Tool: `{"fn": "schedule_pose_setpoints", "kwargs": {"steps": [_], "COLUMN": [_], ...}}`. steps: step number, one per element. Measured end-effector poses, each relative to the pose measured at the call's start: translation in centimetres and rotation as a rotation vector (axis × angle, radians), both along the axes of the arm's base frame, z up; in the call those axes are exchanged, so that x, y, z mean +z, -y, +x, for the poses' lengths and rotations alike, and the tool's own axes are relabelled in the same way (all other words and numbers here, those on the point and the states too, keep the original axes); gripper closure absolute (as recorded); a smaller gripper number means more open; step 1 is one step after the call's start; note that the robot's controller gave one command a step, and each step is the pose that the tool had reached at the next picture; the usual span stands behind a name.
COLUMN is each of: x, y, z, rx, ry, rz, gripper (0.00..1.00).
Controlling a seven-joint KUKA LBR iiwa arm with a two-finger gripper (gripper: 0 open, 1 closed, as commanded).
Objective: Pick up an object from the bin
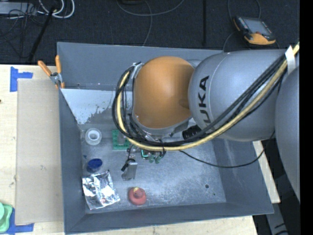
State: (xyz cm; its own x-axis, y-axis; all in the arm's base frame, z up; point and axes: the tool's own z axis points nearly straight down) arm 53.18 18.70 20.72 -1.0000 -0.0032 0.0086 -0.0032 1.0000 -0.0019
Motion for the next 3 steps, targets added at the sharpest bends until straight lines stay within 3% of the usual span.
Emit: {"fn": "schedule_pose_setpoints", "kwargs": {"steps": [1, 2, 3], "x": [-13.3, -13.3, -6.4], "y": [-3.3, -3.3, -3.4], "z": [1.7, 1.6, 3.9], "rx": [0.398, 0.396, 0.377], "ry": [0.021, 0.016, 0.017], "rz": [0.005, 0.005, 0.005], "gripper": [0.0, 1.0, 1.0]}}
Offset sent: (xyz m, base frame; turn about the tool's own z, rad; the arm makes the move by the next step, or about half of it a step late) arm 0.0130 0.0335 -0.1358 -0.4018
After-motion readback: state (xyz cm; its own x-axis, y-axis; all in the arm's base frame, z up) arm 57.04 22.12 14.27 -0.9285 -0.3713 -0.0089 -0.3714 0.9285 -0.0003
